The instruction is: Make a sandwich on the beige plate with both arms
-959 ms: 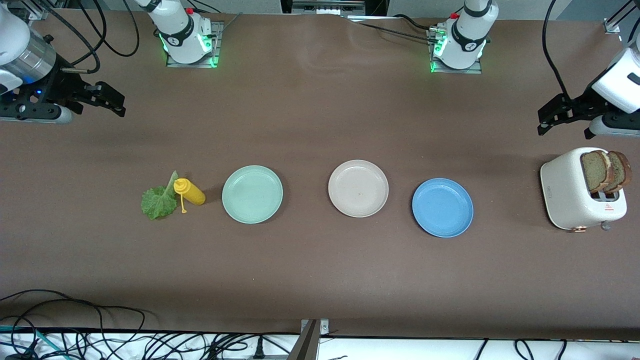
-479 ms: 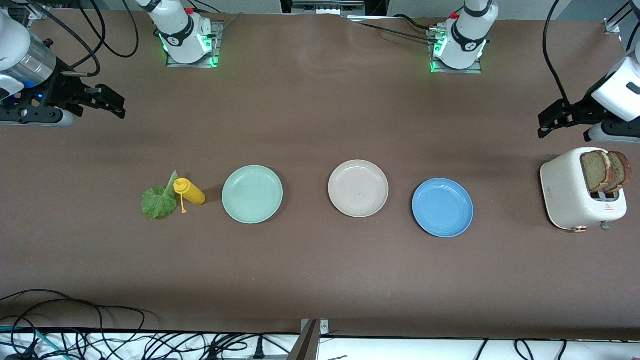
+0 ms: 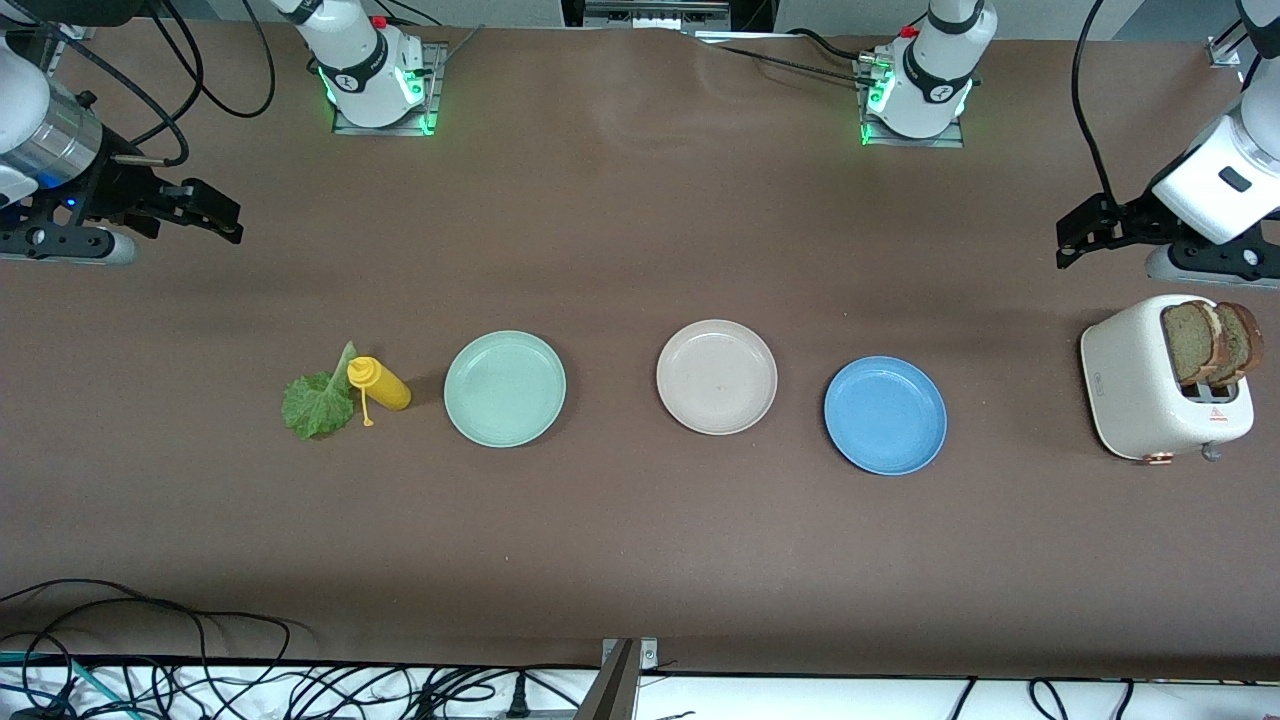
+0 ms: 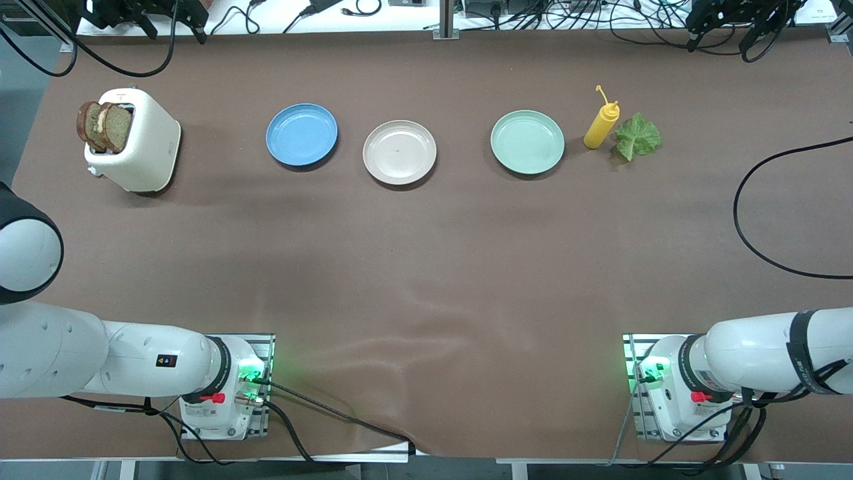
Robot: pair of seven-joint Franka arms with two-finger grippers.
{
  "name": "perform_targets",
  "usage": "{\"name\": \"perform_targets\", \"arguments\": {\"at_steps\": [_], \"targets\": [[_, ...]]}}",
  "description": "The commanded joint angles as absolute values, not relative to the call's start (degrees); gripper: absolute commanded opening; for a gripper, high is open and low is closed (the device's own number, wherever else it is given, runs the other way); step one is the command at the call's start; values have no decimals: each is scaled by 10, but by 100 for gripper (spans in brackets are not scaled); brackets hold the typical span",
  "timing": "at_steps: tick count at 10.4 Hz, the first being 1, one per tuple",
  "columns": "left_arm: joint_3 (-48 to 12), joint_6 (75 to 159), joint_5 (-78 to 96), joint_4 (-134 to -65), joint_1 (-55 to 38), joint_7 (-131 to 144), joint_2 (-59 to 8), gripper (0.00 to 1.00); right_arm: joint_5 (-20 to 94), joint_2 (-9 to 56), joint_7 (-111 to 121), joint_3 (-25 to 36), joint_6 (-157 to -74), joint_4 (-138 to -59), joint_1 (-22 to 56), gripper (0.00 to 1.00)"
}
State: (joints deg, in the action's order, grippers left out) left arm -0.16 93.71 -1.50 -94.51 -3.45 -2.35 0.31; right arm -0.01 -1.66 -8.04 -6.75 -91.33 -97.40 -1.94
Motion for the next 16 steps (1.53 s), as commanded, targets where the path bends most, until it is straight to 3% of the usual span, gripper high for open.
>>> {"name": "perform_targets", "arguments": {"at_steps": [1,16], "targets": [[-3,931,-4,-938,-36,-21,4,100,10,-14,-70,-66,-908,-973,-21,100],[-11,900,-5,-938,-34,-28,8,100,8,10,-70,-48,-911,-983,-22,100]]}}
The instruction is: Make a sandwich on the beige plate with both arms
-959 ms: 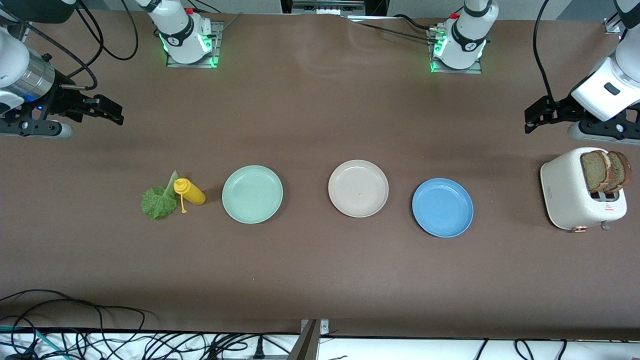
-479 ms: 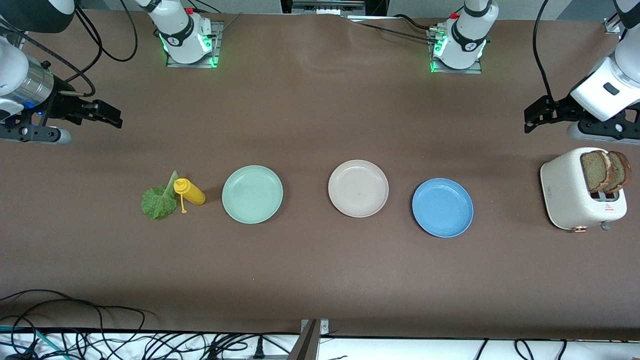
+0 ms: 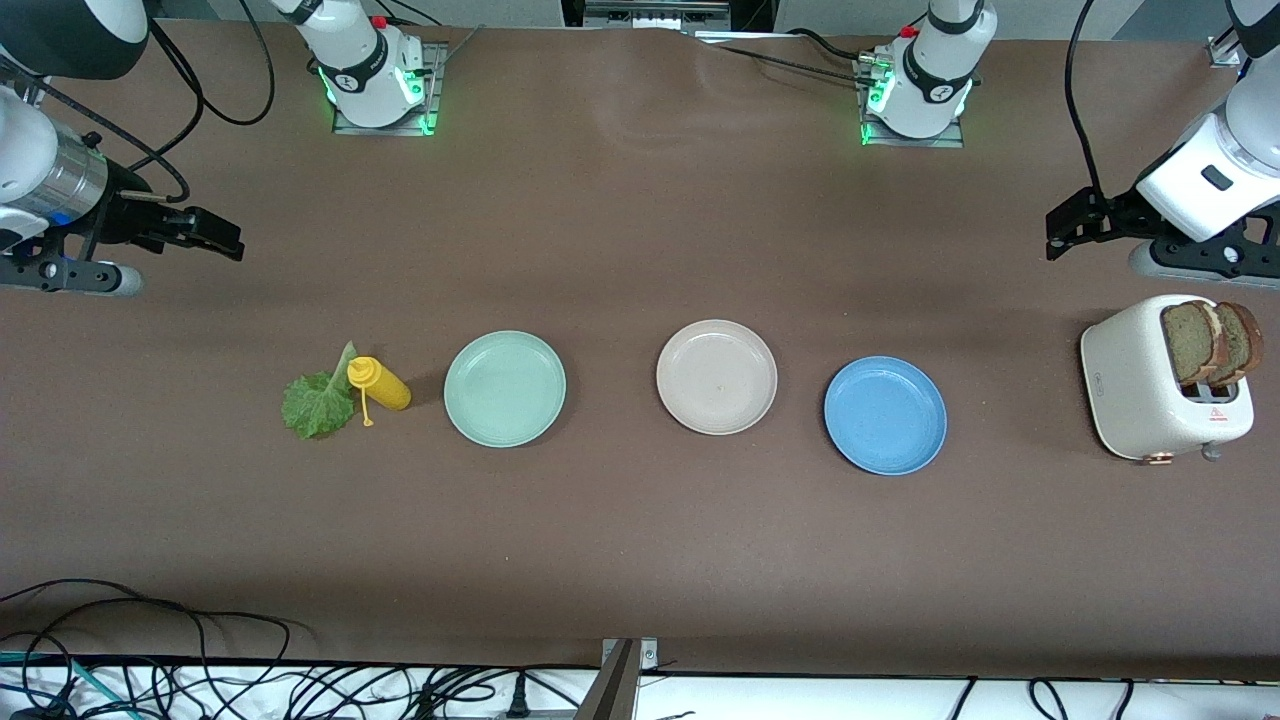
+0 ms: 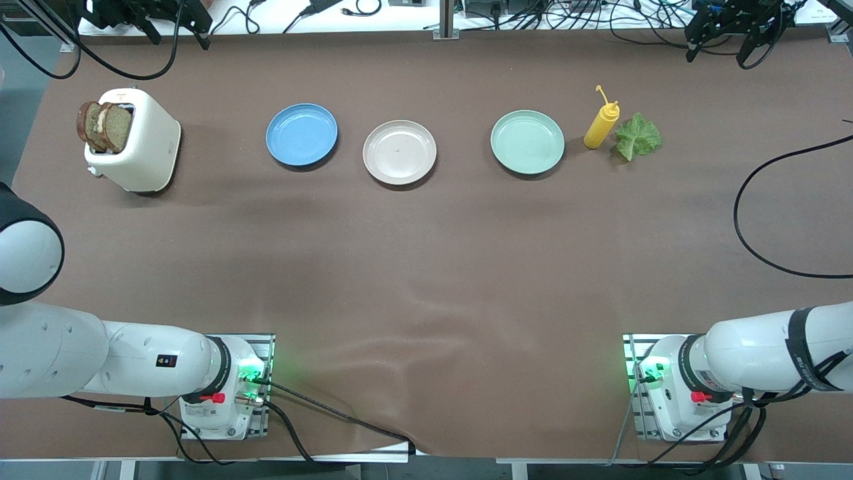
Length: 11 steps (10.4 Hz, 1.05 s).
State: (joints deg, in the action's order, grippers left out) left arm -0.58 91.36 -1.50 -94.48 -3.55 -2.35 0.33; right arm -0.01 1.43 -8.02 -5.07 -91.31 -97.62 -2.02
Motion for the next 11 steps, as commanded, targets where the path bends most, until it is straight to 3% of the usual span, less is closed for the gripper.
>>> {"name": "perform_targets", "arguments": {"at_steps": [1,11], "targets": [[-11,895,-5,-939,-33,-29,11,100,8,10,-70,-47,-911,-983,-23,100],[-25,885,-5,-940,-31,-22,23,100,9,25,-70,-47,-916,-985,-23,100]]}}
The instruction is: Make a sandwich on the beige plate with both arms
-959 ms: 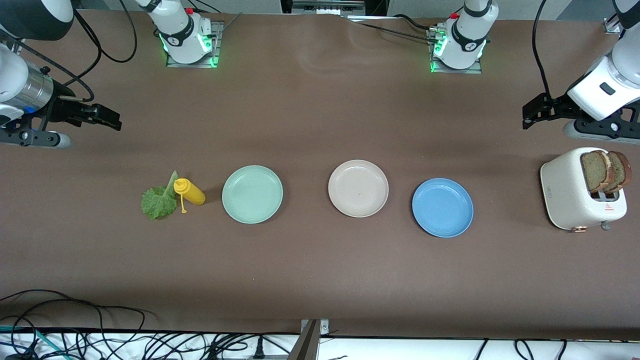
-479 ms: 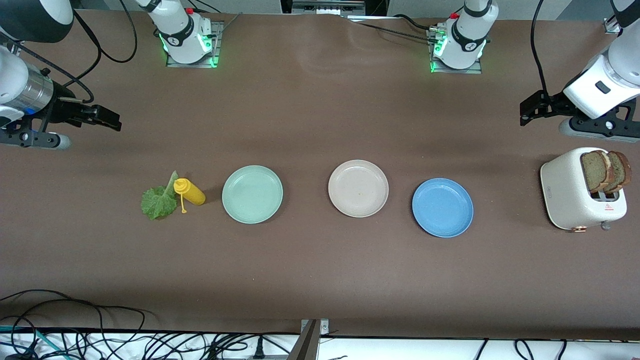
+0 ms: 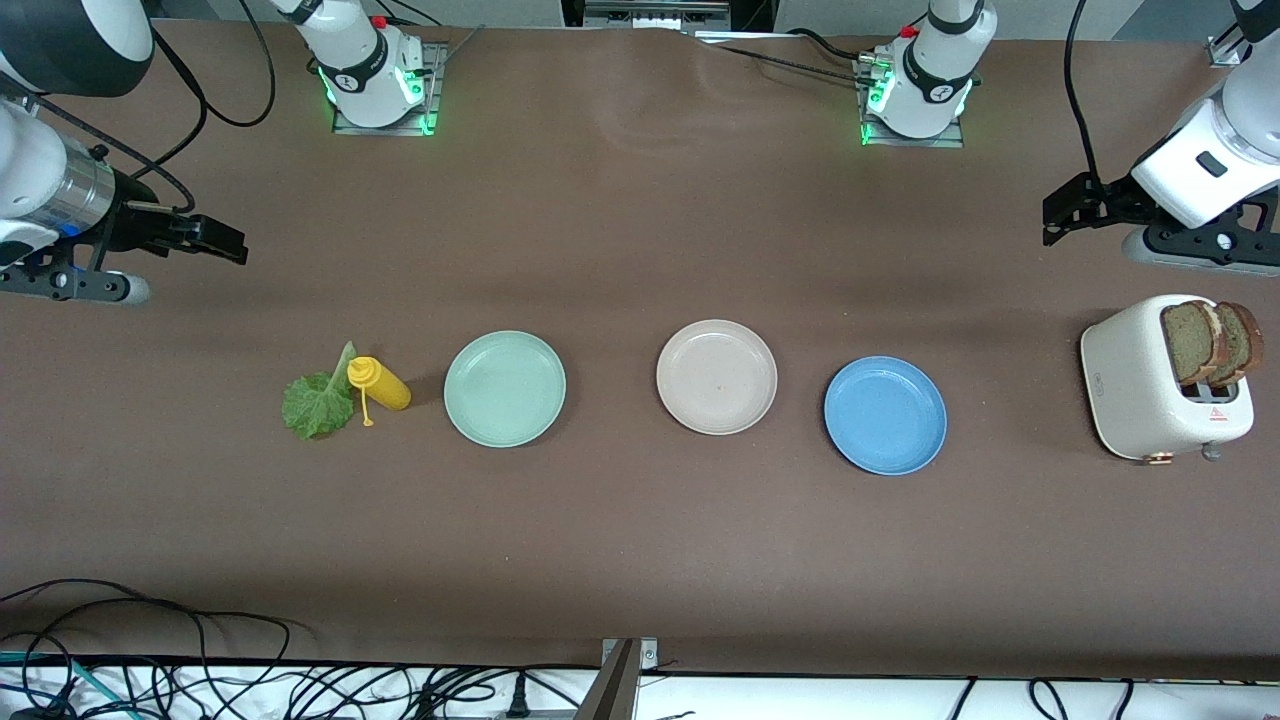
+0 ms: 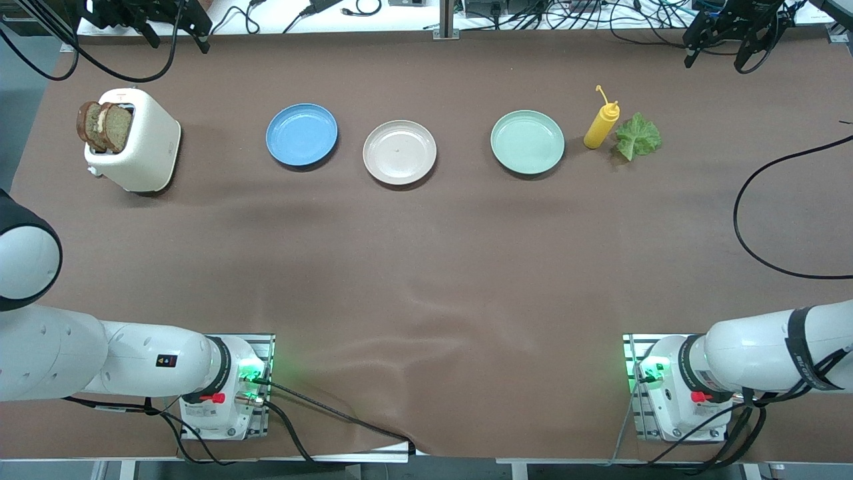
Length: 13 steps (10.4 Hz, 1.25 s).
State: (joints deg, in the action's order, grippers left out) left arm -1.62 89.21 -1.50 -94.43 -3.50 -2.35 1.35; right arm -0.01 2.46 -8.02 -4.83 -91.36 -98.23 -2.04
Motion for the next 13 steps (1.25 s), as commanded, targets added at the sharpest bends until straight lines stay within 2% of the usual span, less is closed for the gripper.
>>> {"name": "perform_targets", "arguments": {"at_steps": [1,13], "targets": [[-25,885,-5,-940,-30,-22,23,100,9,25,-70,-47,-916,-985,-23,100],[-25,875,-5,-943,-28,-28,36,100,7,35,-70,-45,-937,-983,-24,100]]}}
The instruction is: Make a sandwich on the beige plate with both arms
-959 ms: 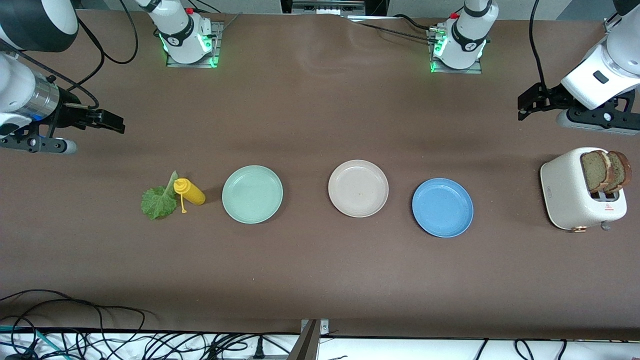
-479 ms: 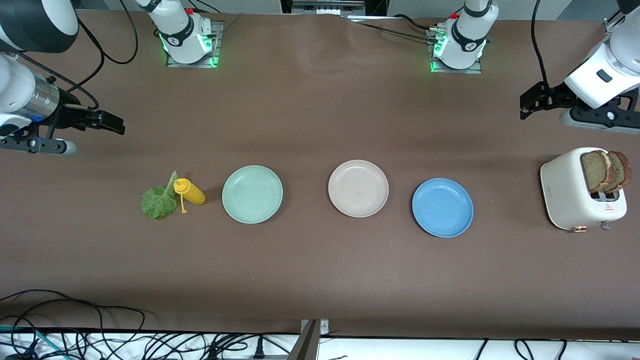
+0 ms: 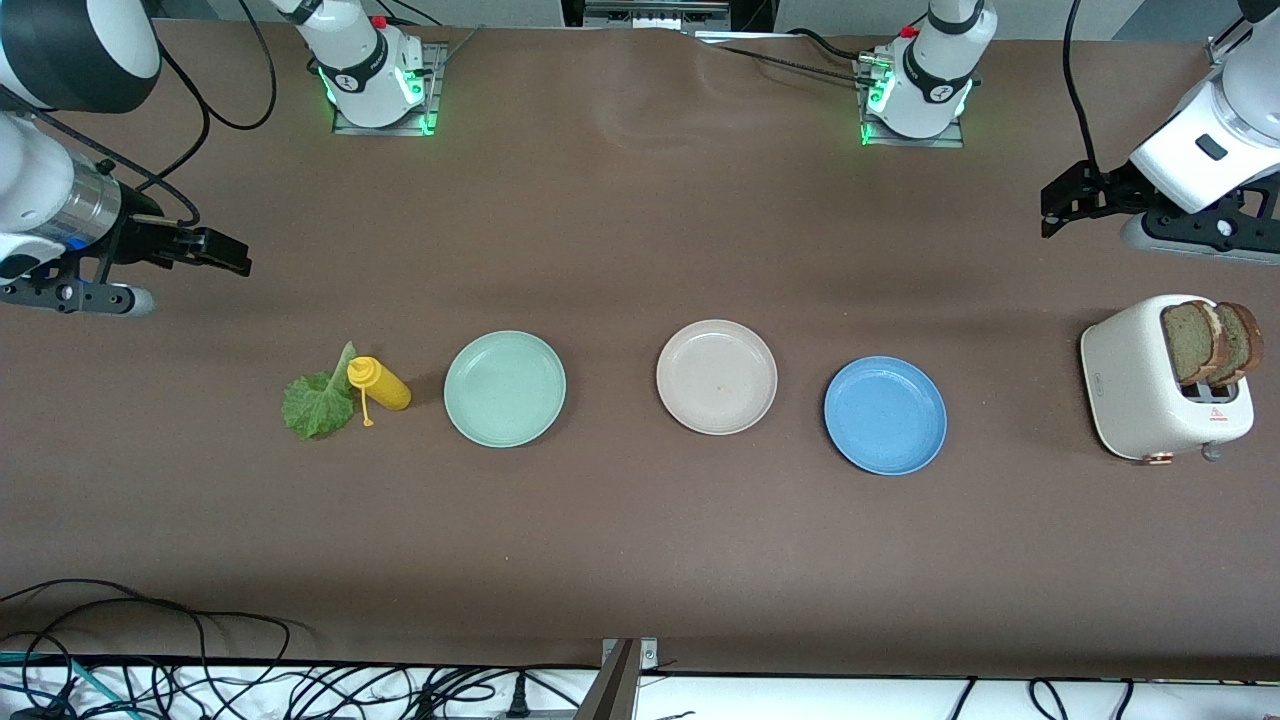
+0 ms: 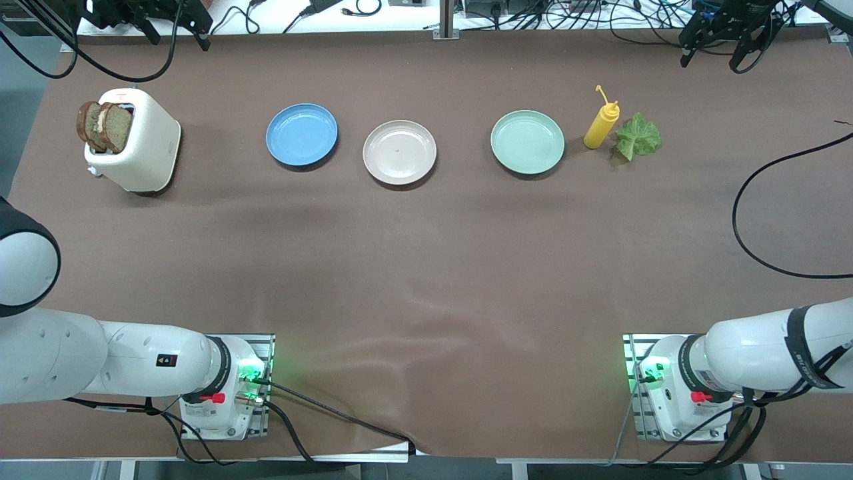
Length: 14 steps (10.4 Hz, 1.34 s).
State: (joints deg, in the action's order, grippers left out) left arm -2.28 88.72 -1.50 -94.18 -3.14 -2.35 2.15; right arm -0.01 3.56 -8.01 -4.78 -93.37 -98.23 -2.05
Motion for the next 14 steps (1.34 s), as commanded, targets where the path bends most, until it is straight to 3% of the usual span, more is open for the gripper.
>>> {"name": "perform_targets", "arguments": {"at_steps": [1,14], "targets": [[-25,875,-5,-942,-28,-28,35,100,6,36,-71,-43,-943,-983,-24,100],[-25,868,-2,-946,-28,-29,47,100,4,26,-68,-27,-924,-979,-24,100]]}}
